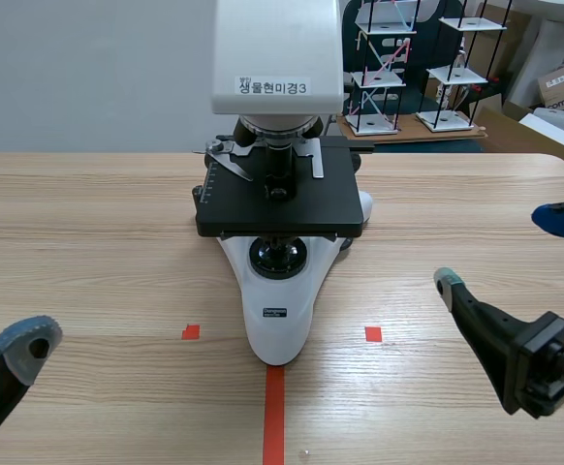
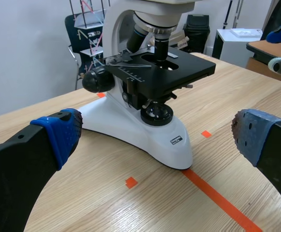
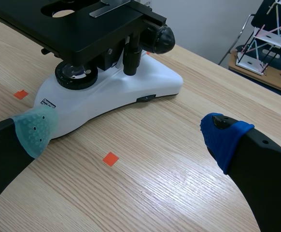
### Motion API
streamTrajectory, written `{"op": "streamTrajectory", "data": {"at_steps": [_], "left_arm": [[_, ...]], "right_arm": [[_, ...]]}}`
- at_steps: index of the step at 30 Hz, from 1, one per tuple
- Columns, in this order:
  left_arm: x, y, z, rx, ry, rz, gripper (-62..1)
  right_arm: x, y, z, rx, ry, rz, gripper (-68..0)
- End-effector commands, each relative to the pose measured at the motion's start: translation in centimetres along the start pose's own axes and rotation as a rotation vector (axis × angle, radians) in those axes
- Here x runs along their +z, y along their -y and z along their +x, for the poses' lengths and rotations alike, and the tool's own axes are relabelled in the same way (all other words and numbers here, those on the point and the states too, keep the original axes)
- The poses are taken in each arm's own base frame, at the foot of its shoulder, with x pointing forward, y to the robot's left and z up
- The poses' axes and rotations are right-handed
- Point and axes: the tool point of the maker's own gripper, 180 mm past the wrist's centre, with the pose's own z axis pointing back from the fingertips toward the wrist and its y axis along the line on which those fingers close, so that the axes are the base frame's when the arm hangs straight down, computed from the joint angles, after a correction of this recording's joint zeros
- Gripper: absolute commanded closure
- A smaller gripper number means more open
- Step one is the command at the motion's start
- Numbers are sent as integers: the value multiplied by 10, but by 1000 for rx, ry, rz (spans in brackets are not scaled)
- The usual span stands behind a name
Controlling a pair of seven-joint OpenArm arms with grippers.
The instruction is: Return to the home posture
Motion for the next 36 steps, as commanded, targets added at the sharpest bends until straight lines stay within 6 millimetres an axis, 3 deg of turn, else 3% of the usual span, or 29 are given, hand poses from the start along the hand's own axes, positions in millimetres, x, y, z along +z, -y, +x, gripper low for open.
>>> {"op": "streamTrajectory", "data": {"at_steps": [1,36], "left_arm": [[-1,0,6,-6,16,2,-623],[-6,3,13,-16,20,-4,-623]], "right_arm": [[0,3,10,15,29,-4,-657],[0,3,10,15,29,-4,-657]]}}
